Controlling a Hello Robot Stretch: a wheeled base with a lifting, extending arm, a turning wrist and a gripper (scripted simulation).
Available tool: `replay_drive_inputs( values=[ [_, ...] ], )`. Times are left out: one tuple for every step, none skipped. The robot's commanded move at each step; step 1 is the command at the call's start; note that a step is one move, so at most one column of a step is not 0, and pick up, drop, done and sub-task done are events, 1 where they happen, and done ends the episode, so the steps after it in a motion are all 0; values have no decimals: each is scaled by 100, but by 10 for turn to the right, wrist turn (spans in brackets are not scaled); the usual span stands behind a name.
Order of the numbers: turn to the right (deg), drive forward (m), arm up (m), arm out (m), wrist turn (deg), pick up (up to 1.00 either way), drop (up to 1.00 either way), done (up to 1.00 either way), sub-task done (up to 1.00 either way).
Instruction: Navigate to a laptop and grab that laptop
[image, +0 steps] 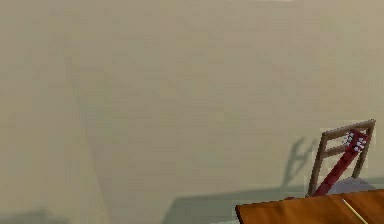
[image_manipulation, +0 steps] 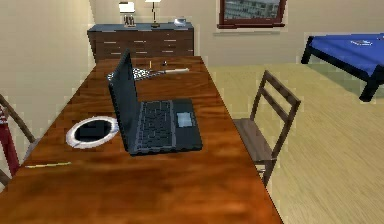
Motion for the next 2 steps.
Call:
replay_drive_inputs(
  values=[
    [0,0,36,0,0,0,0,0,0],
    [0,0,0,38,0,0,0,0,0]
  ],
)
